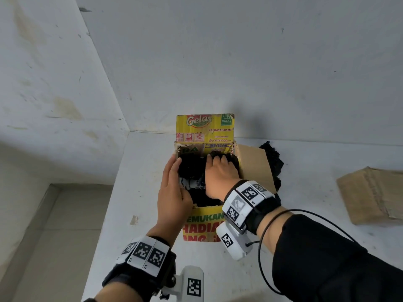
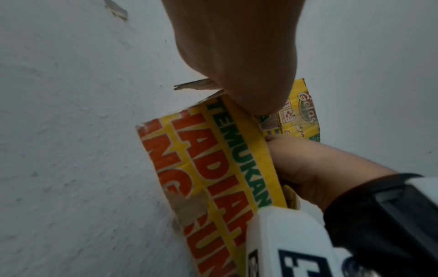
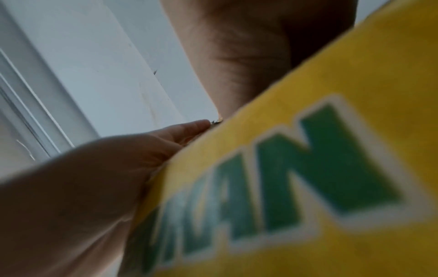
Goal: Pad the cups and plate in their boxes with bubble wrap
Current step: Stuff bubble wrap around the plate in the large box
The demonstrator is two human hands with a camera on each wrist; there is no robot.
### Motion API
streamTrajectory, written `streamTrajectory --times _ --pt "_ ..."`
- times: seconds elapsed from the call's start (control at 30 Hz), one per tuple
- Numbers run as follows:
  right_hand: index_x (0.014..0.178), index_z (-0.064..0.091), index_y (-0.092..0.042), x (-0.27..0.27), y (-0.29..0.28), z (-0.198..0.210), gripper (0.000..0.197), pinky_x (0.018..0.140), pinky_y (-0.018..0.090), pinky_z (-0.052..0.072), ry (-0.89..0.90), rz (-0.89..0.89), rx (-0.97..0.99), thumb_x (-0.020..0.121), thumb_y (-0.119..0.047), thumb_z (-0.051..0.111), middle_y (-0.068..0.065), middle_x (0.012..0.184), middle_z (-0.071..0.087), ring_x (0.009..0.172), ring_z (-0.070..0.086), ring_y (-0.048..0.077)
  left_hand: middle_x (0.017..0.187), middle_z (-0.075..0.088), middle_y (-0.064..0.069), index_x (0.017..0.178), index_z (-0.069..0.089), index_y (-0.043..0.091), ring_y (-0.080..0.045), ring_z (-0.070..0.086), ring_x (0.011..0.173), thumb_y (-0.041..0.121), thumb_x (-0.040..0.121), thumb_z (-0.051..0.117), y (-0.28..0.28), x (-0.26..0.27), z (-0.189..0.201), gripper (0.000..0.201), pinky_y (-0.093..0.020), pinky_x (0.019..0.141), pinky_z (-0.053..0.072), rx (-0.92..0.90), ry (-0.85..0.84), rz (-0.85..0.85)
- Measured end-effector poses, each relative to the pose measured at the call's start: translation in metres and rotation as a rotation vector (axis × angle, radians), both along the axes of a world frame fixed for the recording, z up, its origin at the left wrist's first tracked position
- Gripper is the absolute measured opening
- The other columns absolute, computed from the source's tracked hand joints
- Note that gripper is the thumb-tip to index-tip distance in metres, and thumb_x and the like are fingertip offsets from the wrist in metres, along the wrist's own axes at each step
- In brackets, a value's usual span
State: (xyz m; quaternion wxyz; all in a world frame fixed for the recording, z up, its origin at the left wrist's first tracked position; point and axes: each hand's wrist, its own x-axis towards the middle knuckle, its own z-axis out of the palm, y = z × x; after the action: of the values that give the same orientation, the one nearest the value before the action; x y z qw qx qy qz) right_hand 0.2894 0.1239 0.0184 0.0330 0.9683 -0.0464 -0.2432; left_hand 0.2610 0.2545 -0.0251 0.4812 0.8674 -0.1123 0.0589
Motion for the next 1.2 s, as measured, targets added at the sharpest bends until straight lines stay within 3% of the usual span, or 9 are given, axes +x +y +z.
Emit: streamTrajectory --times 0.07,0.2,0.33,0.53,0.63,0.73,0.83,1.03,1.2 --pt "0.149 0.002 -0.003 0.004 -0.005 0.001 0.091 0.112 0.044 0.025 0.042 -0.082 0.094 0.084 -0.025 0.061 0.020 0.150 0.018 0.140 0.014 0.037 0.153 0.023 0.008 0.143 0.032 0.014 0.022 0.014 0.126 -0.016 0.074 0.040 0.000 0.000 0.000 0.075 0.007 0.095 0.018 -0.001 0.003 -0.003" --pt "0.143 0.019 -0.006 0.014 -0.014 0.006 0.073 0.103 0.041 0.036 0.037 -0.177 0.250 0.084 -0.018 0.060 0.017 0.143 0.027 0.130 0.029 0.034 0.148 0.023 0.016 0.143 0.033 0.014 0.023 0.014 0.127 -0.016 0.075 0.039 0.001 0.001 -0.001 0.075 0.005 0.097 0.019 -0.008 0.008 0.000" --pt "0.146 0.015 -0.005 0.015 -0.018 0.013 0.072 0.106 0.041 0.035 0.086 -0.184 0.302 0.086 -0.011 0.054 0.020 0.149 0.017 0.133 0.026 0.036 0.153 0.024 0.007 0.143 0.033 0.014 0.019 0.017 0.127 -0.017 0.074 0.038 0.000 0.000 0.001 0.076 0.008 0.094 0.019 -0.012 0.012 0.006" --pt "0.126 0.045 -0.002 -0.005 -0.003 0.027 0.044 0.094 0.042 0.040 -0.128 0.091 0.019 0.086 -0.016 0.057 0.019 0.132 0.034 0.120 0.035 0.036 0.147 0.021 0.016 0.144 0.032 0.012 0.024 0.012 0.128 -0.017 0.074 0.038 0.000 -0.001 0.000 0.076 0.006 0.098 0.018 -0.029 0.006 0.011" --pt "0.136 0.035 0.002 -0.012 -0.001 0.017 0.058 0.097 0.040 0.038 -0.028 0.070 0.028 0.088 -0.024 0.055 0.020 0.134 0.035 0.121 0.035 0.035 0.147 0.020 0.018 0.144 0.032 0.013 0.027 0.010 0.126 -0.017 0.074 0.038 0.000 -0.002 -0.001 0.076 0.006 0.098 0.017 -0.028 0.018 0.015" --pt "0.148 0.005 0.000 -0.010 -0.006 0.005 0.087 0.108 0.041 0.030 0.083 -0.044 0.060 0.087 -0.030 0.059 0.022 0.148 0.020 0.134 0.025 0.037 0.147 0.020 0.018 0.144 0.031 0.014 0.027 0.010 0.126 -0.017 0.075 0.038 0.000 -0.002 -0.001 0.076 0.006 0.098 0.017 -0.026 0.025 0.013" --pt "0.148 -0.004 -0.002 -0.005 -0.007 0.000 0.094 0.114 0.041 0.021 0.062 -0.110 0.099 0.085 -0.026 0.061 0.022 0.153 0.007 0.141 0.011 0.036 0.147 0.021 0.017 0.144 0.032 0.013 0.025 0.011 0.128 -0.017 0.074 0.037 0.000 -0.002 -0.001 0.076 0.004 0.100 0.017 -0.028 0.018 0.009" --pt "0.142 0.019 -0.001 0.012 -0.008 -0.001 0.075 0.106 0.040 0.033 0.027 -0.218 0.209 0.083 -0.022 0.062 0.017 0.143 0.026 0.131 0.028 0.033 0.147 0.023 0.015 0.143 0.033 0.014 0.026 0.012 0.127 -0.012 0.074 0.036 0.000 -0.001 0.000 0.074 0.006 0.097 0.018 -0.047 0.030 0.005" --pt "0.140 0.024 0.000 0.015 -0.010 0.000 0.069 0.104 0.040 0.036 0.053 -0.219 0.218 0.085 -0.022 0.060 0.018 0.141 0.026 0.128 0.030 0.034 0.151 0.024 0.009 0.143 0.033 0.014 0.025 0.013 0.125 -0.017 0.075 0.037 0.000 -0.001 0.000 0.075 0.008 0.094 0.018 -0.027 0.042 0.010"
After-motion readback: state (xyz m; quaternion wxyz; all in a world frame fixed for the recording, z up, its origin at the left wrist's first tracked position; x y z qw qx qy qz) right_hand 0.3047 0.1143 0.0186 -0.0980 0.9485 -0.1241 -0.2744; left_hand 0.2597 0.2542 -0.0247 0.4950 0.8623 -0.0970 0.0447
